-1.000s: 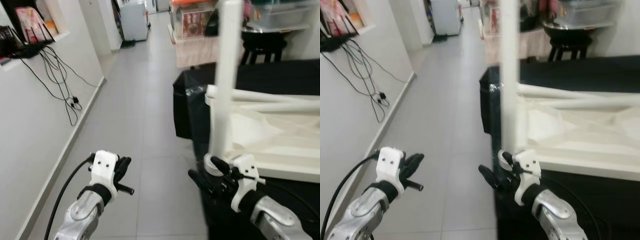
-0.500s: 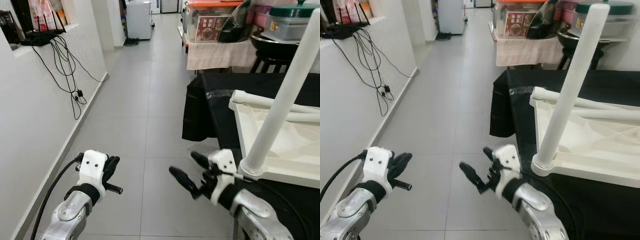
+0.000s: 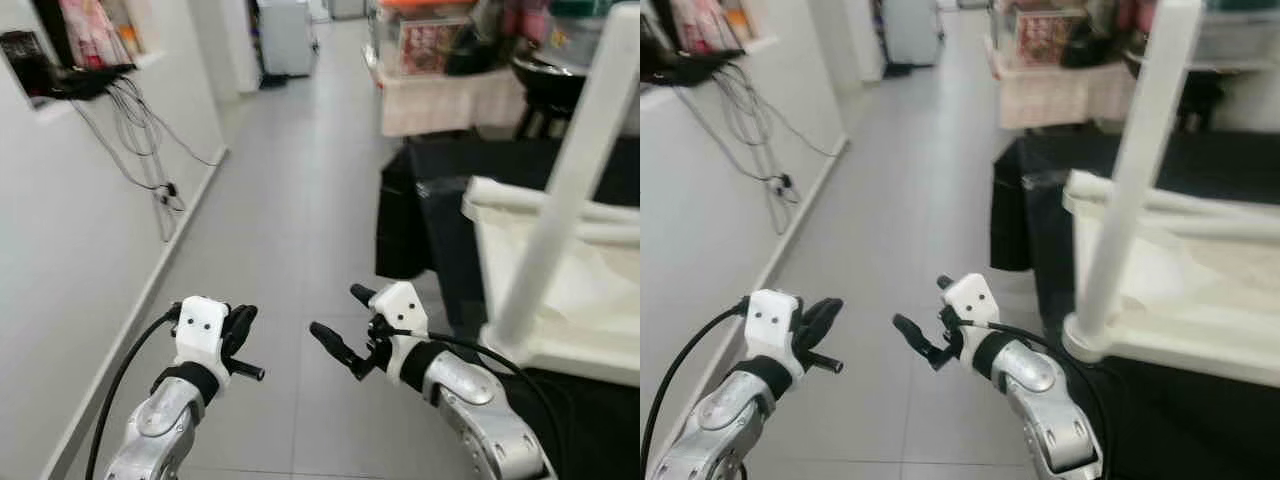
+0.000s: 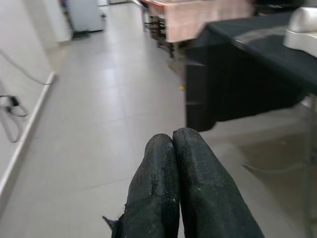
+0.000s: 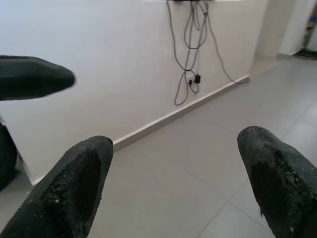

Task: Building children table

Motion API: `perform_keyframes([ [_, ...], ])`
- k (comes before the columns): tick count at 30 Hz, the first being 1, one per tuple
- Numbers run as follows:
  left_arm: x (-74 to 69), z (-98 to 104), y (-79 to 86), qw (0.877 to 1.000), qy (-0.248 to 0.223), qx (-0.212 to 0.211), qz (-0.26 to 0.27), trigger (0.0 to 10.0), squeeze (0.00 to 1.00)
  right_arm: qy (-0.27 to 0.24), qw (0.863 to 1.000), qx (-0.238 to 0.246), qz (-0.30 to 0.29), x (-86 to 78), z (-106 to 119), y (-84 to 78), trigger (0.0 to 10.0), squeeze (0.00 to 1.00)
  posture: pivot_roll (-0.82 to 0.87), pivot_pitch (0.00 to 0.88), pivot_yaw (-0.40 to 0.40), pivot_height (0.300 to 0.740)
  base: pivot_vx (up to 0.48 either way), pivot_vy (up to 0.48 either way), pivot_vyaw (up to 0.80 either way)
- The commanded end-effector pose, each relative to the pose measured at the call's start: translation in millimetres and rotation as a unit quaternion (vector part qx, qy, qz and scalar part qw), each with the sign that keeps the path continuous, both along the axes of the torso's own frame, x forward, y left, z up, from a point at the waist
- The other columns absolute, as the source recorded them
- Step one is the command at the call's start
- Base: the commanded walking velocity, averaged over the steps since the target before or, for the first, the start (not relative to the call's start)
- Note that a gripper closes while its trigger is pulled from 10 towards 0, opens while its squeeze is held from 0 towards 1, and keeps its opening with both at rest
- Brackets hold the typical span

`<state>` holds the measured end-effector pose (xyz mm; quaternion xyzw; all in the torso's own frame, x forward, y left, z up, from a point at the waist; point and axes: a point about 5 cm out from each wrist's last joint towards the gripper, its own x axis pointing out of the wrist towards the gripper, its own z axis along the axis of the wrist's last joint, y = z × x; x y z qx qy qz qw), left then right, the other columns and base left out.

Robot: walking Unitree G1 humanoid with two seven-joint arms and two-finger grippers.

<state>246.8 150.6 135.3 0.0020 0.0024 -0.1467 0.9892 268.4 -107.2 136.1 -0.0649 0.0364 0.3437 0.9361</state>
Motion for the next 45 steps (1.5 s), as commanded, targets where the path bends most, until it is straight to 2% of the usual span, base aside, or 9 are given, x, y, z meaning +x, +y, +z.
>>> perform_keyframes([
  [1,1.5,-3.0,4.0,1.0,0.005,-0.005,0.006,10.0,0.0,-0.009,1.0,-0.003,0.004,2.4,1.1,4.7,10.0,0.0,-0.04,0.0,0.054,0.74,0.435,0.0,0.0],
  [6,2.3,-3.6,4.1,1.0,0.006,-0.006,0.003,10.0,0.0,-0.018,1.0,0.001,0.014,1.9,0.9,6.2,10.0,0.0,-0.04,0.0,0.057,0.74,0.432,0.0,0.48],
  [10,2.6,-3.8,3.9,1.0,0.007,-0.006,0.0,10.0,0.0,-0.015,1.0,-0.008,0.012,3.1,-0.6,6.4,10.0,0.0,-0.04,0.0,0.057,0.74,0.428,0.0,0.0],
  [24,3.7,-4.8,3.5,1.0,0.008,-0.005,-0.009,10.0,0.0,-0.013,1.0,0.004,0.021,4.2,-0.9,7.9,10.0,0.0,-0.04,0.0,0.06,0.74,0.42,0.0,0.0],
  [33,6.4,-5.6,2.9,1.0,0.007,-0.001,-0.019,10.0,0.0,-0.023,0.999,0.02,-0.025,9.5,0.0,1.2,10.0,0.0,-0.04,0.0,0.058,0.74,0.41,0.0,0.0],
  [45,8.4,-7.3,1.9,1.0,0.009,-0.002,-0.029,10.0,0.0,-0.02,0.998,0.021,-0.052,12.8,-2.8,-2.3,10.0,0.0,-0.05,0.0,0.055,0.74,0.402,0.0,0.0],
])
